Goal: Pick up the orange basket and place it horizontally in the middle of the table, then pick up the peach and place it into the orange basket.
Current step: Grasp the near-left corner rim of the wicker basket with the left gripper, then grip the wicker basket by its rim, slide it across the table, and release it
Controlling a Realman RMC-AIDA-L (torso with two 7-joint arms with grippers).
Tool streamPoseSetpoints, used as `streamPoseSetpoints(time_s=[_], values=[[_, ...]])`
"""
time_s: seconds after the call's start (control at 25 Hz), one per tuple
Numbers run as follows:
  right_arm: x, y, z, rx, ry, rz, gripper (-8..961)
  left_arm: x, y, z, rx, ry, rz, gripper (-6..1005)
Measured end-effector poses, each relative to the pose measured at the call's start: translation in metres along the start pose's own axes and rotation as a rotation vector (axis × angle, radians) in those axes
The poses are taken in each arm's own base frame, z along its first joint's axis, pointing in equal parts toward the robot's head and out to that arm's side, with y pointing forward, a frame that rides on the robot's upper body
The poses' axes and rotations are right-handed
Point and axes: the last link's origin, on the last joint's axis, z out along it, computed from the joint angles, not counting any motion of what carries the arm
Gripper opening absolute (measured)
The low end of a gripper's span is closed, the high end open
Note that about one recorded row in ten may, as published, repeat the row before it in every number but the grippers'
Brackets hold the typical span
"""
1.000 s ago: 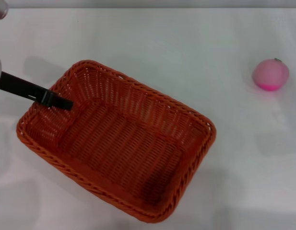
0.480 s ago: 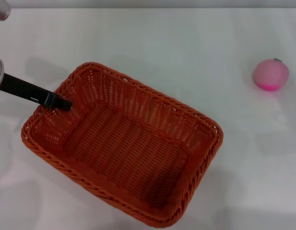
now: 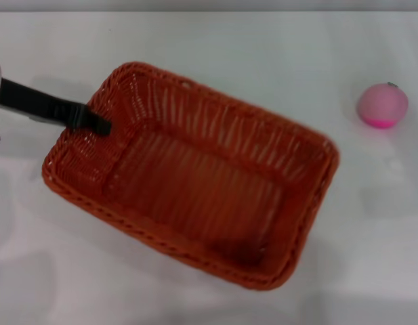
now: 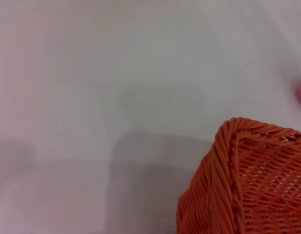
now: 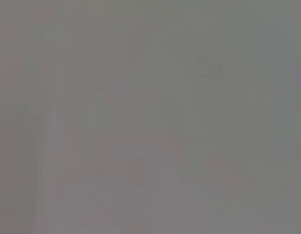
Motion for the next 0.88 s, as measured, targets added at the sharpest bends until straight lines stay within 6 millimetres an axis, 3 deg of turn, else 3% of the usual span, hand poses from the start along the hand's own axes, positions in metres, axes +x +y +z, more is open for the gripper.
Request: streamPoseSetpoints(time_s=[0.56, 0.88], values=[[-0.002, -0.001, 0.001, 0.011, -0.015, -0.012, 725, 0.013, -0.001, -0.007, -0.027, 0.091, -0.337, 125], [0.0, 0.001, -0.002, 0.016, -0.008, -0.027, 725, 0.024, -0.004, 0.01, 0.021, 0.055, -0.474, 125]])
